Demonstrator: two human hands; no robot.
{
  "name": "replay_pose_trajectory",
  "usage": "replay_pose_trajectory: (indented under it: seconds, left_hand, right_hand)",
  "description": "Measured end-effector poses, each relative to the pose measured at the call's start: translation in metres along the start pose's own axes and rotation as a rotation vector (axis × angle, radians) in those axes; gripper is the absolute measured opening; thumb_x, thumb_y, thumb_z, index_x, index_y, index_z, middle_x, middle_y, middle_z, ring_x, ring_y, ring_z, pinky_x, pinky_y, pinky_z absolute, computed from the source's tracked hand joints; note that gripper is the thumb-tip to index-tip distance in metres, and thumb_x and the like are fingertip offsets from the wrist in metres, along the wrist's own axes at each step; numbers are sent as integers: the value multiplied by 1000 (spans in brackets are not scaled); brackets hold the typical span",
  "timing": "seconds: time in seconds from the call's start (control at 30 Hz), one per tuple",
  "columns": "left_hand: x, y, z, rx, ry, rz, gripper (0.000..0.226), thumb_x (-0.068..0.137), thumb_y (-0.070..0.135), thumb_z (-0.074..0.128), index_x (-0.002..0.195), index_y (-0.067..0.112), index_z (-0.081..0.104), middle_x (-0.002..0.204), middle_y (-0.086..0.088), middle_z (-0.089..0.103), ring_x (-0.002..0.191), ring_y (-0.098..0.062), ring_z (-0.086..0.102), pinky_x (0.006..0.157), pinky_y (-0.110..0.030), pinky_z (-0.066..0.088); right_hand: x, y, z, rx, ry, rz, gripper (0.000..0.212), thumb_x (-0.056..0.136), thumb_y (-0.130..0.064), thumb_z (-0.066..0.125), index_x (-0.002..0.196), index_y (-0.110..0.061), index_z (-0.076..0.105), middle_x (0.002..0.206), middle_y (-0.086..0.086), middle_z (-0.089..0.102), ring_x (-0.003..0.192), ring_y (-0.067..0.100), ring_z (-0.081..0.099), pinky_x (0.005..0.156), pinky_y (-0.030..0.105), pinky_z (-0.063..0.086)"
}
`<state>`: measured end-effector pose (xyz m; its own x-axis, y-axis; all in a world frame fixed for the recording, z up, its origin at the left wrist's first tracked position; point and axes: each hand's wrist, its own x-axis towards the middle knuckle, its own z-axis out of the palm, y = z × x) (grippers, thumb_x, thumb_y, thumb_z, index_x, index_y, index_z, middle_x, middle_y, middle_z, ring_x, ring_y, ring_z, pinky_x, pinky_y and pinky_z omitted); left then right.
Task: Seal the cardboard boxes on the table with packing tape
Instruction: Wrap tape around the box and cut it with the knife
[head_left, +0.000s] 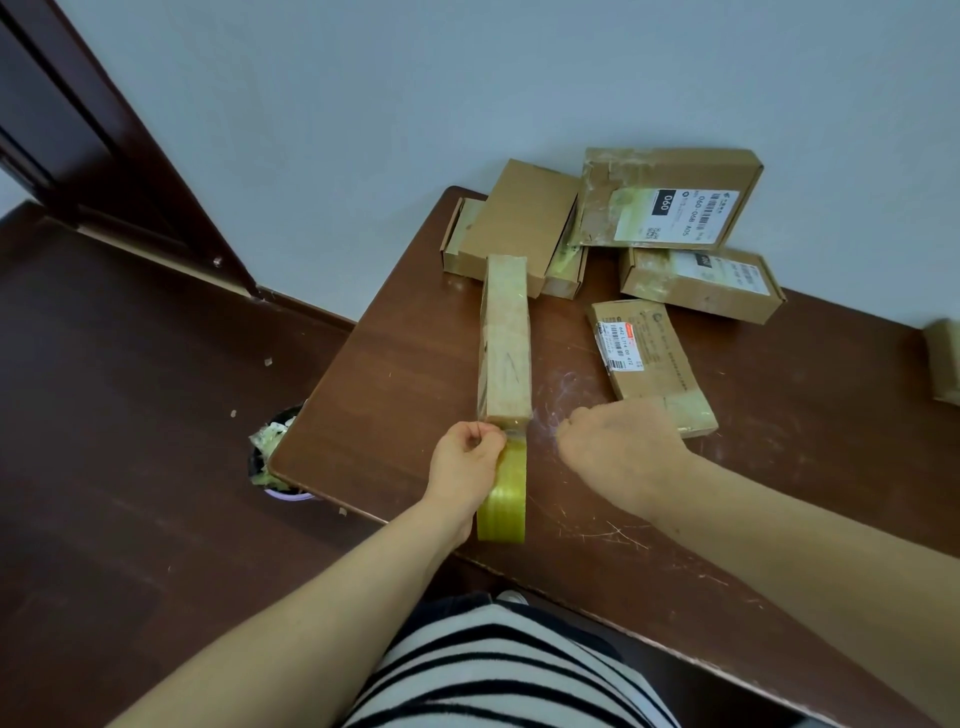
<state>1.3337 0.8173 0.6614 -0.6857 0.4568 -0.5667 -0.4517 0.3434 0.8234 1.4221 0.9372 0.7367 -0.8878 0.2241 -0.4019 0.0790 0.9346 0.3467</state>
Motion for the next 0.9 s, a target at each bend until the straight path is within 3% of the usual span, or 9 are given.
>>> replay_pose_trajectory:
  seconds: [0.07, 0.13, 0.23, 0.37, 0.53, 0.6, 0.67, 0.8, 0.9]
  left_hand:
    - [0, 1, -1, 2, -1, 0, 13, 93, 16, 55, 80, 16, 56, 82, -1, 57, 78, -15, 51, 75, -31, 43]
    - [0, 1, -3, 4, -1, 0, 11, 93, 16, 55, 82, 15, 57, 81, -1, 56, 77, -15, 50, 74, -30, 43]
    - [0, 2, -3, -1, -9, 0, 10, 93, 16, 55, 84, 14, 57, 83, -3, 57, 79, -16, 51, 75, -32, 44]
    - [0, 2, -3, 5, -12, 3, 11, 93, 16, 56, 82, 14, 57, 82, -3, 57, 78, -16, 51, 75, -31, 44]
    - [-1, 2, -4, -10, 1, 9, 14, 93, 15, 57, 79, 15, 57, 80, -4, 57, 77, -17, 51, 74, -31, 43]
    - [-3, 2, -4, -30, -5, 13, 11, 92, 17, 59, 82, 14, 58, 83, -6, 61, 78, -18, 54, 75, -32, 46]
    - [-4, 2, -6, -13, -15, 22, 9, 92, 20, 61, 86, 13, 60, 90, -9, 65, 81, -17, 57, 79, -33, 49]
    - [-3, 0, -11, 45, -3, 50, 7, 89, 20, 62, 86, 14, 62, 94, -11, 68, 82, -18, 58, 81, -38, 50]
    - [1, -2, -13, 121, -3, 110, 9, 89, 18, 62, 80, 17, 62, 84, -2, 67, 76, -13, 57, 74, -30, 47]
  right_hand:
    - [3, 7, 24, 139, -36, 89, 19, 92, -7, 48, 100, -16, 63, 92, -1, 64, 83, 23, 64, 45, 27, 32]
    - [2, 18, 53, 383, -62, 198, 24, 100, -33, 43, 109, -24, 63, 99, -4, 59, 92, 21, 62, 63, 32, 48]
    - [-4, 23, 88, 634, -109, 268, 37, 99, -47, 39, 120, -29, 62, 108, -3, 54, 99, 19, 58, 79, 33, 49]
    - [2, 22, 97, 647, -32, 259, 42, 98, -46, 41, 133, -27, 56, 117, 0, 56, 111, 20, 51, 94, 33, 41]
    - [16, 1, 43, 956, 646, 101, 31, 97, -20, 50, 124, -9, 63, 121, 8, 63, 119, 25, 53, 102, 30, 37]
    - [28, -11, 28, 916, 593, -78, 42, 100, -25, 45, 137, -7, 50, 142, 5, 48, 137, 17, 35, 115, 25, 20]
    - [39, -17, 27, 795, 443, -203, 50, 102, -29, 40, 146, -8, 33, 155, 4, 25, 145, 14, 14, 118, 22, 1]
    - [49, -14, 41, 605, 416, -255, 49, 104, -26, 34, 149, -12, 22, 158, 3, 13, 146, 13, 0, 120, 26, -2]
    - [51, -18, 44, 557, 437, -253, 47, 104, -19, 36, 148, -11, 24, 157, 5, 16, 145, 16, 1, 120, 28, 1]
